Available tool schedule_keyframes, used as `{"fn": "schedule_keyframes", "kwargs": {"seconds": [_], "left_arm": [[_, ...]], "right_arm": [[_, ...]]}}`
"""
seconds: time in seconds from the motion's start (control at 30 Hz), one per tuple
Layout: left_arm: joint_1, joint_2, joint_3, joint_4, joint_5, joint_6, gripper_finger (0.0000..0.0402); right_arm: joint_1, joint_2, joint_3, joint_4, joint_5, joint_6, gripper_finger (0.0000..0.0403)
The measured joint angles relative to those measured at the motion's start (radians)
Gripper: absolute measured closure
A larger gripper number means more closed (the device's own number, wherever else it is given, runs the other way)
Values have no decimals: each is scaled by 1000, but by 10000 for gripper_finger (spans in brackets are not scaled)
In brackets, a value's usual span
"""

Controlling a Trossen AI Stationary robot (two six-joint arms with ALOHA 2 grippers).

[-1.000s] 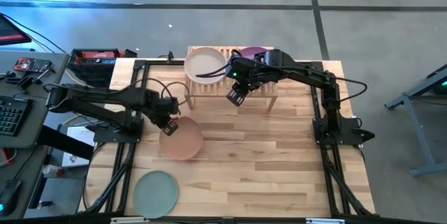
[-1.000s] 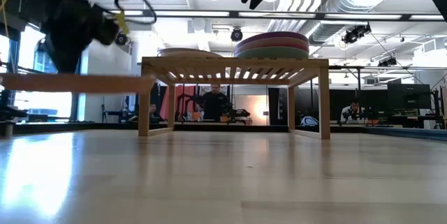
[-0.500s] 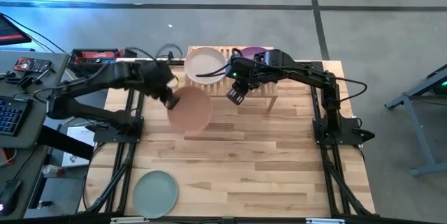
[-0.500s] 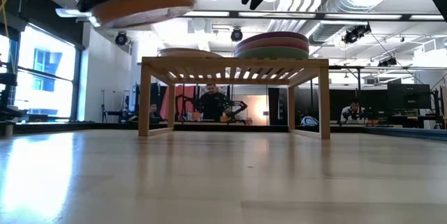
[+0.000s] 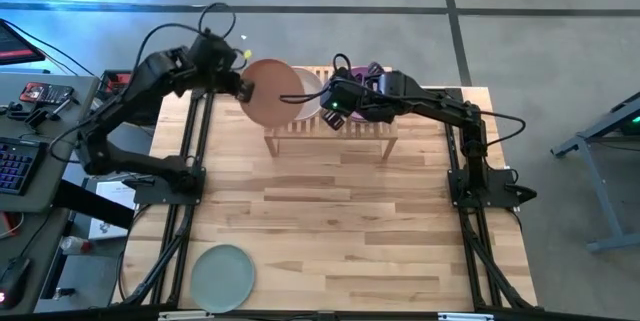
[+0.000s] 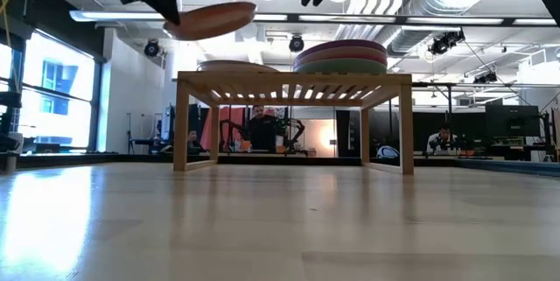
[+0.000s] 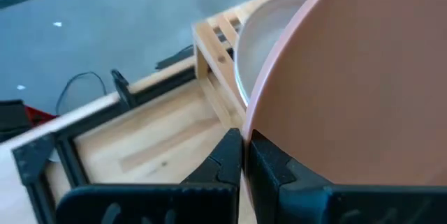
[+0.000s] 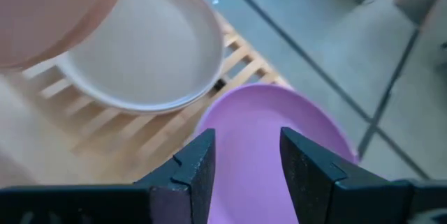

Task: Place and stack plates onto a shelf
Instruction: Stack the brown plate on top of the gray plate on the shelf

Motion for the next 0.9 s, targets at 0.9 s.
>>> {"fn": "schedule_keyframes", "kwargs": {"seconds": [0.9], "left_arm": [[144, 413, 300, -88, 171, 34, 396]], "right_arm": [[-38, 0, 0, 0, 44, -124, 265]]}}
